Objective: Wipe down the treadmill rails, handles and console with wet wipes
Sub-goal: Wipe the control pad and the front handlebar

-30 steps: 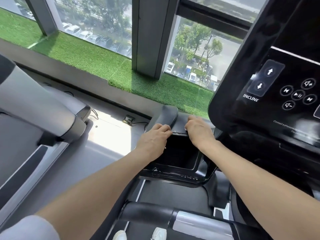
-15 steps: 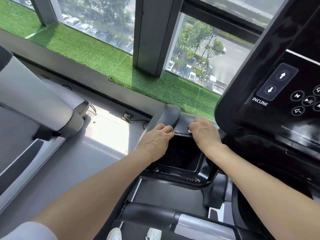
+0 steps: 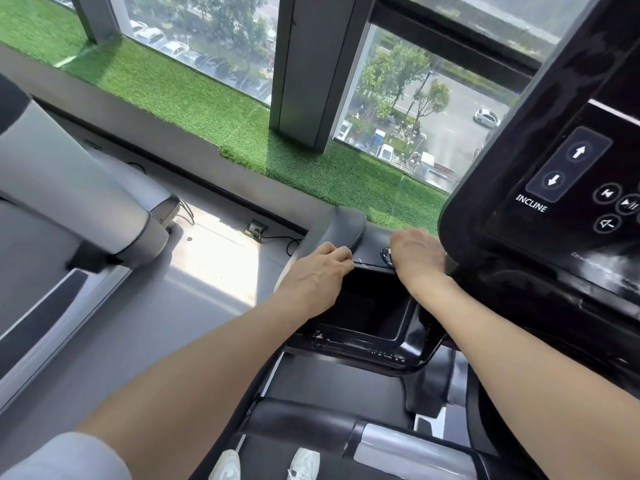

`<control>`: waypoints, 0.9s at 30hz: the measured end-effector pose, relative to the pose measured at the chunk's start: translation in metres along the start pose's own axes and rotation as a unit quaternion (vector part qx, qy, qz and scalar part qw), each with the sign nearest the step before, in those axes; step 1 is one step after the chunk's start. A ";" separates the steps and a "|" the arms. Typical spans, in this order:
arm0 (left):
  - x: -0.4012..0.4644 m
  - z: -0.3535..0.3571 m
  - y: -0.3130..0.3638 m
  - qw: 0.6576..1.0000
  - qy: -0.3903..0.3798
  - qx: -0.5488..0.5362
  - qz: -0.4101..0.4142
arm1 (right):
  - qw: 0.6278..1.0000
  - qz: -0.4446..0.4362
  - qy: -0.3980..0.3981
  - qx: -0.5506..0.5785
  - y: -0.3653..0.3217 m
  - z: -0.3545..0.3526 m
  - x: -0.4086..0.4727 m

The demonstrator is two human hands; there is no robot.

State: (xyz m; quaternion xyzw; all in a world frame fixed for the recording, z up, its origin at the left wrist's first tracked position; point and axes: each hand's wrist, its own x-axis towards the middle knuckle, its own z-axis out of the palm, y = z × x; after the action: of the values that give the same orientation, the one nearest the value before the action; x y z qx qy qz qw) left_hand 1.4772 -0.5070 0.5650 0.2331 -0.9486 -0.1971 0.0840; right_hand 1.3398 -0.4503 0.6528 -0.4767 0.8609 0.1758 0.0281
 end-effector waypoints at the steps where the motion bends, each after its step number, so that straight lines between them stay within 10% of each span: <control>1: 0.000 0.000 0.000 1.000 -0.002 -0.001 0.000 | 1.000 -0.006 0.006 -0.006 0.000 0.002 -0.002; 27: 0.000 -0.010 0.002 1.000 -0.017 -0.001 -0.005 | 0.998 -0.055 0.032 -0.008 0.002 0.015 0.000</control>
State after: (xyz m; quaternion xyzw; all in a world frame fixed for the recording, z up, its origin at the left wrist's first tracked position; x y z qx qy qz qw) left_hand 1.4789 -0.5086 0.5750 0.2345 -0.9484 -0.2027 0.0670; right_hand 1.3366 -0.4440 0.6395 -0.5292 0.8322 0.1655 0.0061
